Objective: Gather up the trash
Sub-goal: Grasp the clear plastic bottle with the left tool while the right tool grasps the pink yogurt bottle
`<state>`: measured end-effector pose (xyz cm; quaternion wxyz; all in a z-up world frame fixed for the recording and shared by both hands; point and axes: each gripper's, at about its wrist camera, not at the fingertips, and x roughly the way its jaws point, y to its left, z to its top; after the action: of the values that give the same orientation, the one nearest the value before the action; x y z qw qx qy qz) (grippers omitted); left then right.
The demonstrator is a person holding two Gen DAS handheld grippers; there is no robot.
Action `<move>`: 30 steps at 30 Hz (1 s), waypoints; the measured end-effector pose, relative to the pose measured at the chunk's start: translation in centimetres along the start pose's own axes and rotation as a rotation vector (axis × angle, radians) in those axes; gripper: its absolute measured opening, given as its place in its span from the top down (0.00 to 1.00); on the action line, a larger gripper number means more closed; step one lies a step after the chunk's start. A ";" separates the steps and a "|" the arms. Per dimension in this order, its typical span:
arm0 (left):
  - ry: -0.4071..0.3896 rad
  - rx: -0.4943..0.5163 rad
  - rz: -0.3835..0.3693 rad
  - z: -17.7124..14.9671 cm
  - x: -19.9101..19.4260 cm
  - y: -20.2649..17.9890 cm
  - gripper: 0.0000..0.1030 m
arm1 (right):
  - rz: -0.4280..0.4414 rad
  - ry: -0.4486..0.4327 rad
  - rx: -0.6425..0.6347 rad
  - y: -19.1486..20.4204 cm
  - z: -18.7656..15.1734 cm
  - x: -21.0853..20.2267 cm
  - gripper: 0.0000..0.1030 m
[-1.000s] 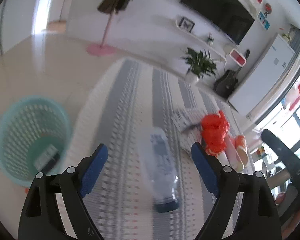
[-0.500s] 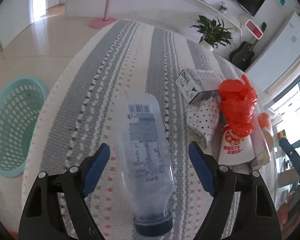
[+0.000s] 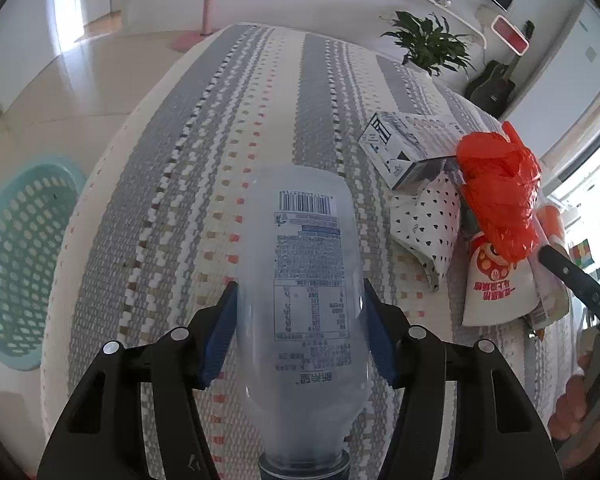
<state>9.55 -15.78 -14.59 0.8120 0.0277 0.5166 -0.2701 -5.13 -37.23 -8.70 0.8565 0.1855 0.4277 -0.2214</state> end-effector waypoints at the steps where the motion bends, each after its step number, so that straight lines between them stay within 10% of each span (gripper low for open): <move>1: -0.001 0.005 -0.004 0.0 0.0 0.0 0.46 | 0.000 0.009 -0.001 0.0 0.1 0.4 0.51; 30: -0.102 -0.006 -0.221 0.5 -8.5 2.1 0.48 | 0.047 -0.071 0.069 1.0 -2.3 -6.1 0.59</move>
<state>8.25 -10.62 -7.55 0.8027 -0.0457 0.4753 -0.3574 -9.38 -33.90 -4.88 0.8693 0.2168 0.3846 -0.2222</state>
